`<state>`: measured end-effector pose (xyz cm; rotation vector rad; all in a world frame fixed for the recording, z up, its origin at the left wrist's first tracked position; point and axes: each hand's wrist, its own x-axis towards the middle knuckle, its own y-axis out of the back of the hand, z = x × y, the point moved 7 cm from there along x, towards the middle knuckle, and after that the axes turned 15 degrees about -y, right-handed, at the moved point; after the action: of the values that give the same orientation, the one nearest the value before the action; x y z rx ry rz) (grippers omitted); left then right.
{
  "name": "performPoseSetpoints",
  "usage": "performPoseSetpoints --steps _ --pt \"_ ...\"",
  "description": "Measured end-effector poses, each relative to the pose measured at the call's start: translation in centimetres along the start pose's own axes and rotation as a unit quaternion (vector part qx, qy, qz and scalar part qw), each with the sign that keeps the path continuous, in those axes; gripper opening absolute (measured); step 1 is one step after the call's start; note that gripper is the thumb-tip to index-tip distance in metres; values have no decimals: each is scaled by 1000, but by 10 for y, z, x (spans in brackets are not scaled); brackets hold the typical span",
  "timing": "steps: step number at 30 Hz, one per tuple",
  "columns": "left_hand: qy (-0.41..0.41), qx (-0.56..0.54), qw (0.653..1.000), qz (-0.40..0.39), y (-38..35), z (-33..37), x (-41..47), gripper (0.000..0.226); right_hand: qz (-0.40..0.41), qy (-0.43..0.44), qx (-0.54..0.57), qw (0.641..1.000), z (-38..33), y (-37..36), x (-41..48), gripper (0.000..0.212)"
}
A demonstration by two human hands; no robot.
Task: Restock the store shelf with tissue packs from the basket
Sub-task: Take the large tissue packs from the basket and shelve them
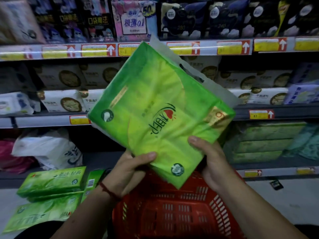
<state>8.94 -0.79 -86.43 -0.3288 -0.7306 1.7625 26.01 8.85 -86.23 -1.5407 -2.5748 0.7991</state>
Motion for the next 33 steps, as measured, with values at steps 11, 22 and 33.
performPoseSetpoints --steps 11,22,33 --pt "-100 5 988 120 43 47 22 58 5 -32 35 999 -45 43 -4 61" --pt "-20 25 996 77 22 44 14 42 -23 -125 0 992 -32 30 -15 46" --pt "-131 -63 978 150 28 53 6 57 -144 -114 46 982 -2 -2 -11 106"
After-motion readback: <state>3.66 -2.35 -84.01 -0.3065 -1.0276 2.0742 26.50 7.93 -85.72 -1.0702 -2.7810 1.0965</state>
